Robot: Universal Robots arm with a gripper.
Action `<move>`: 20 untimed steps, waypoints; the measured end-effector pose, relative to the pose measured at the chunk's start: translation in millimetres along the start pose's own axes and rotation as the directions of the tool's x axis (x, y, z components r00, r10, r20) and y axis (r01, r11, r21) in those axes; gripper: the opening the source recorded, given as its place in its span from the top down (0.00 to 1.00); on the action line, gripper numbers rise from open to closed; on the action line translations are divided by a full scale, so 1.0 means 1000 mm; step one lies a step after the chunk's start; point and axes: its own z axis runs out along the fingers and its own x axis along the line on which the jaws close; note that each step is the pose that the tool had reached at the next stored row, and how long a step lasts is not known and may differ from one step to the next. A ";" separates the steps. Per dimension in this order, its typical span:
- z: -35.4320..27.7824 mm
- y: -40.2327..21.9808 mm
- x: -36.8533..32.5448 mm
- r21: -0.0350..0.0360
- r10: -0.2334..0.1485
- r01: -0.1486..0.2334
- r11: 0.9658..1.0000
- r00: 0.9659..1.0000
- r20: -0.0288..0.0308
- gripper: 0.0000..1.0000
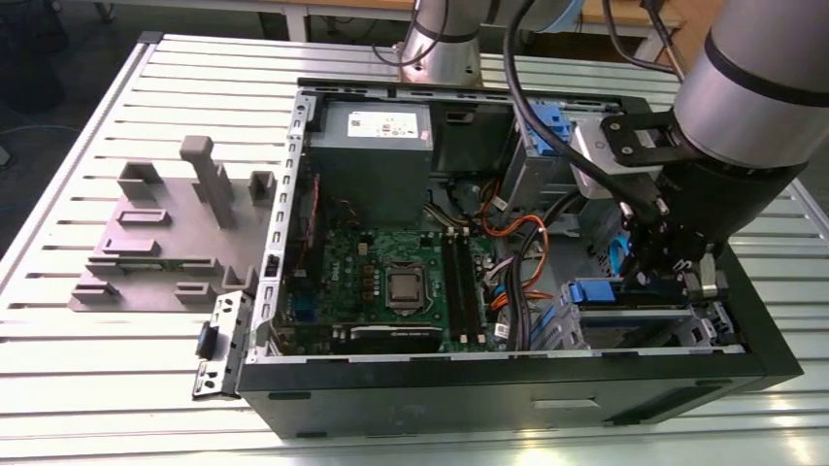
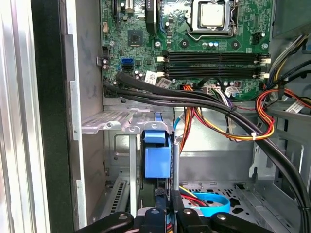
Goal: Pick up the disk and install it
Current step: 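Insert the second disk wire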
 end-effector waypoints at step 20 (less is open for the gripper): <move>0.0046 0.0007 0.0025 0.000 0.000 0.000 1.000 1.000 0.000 0.84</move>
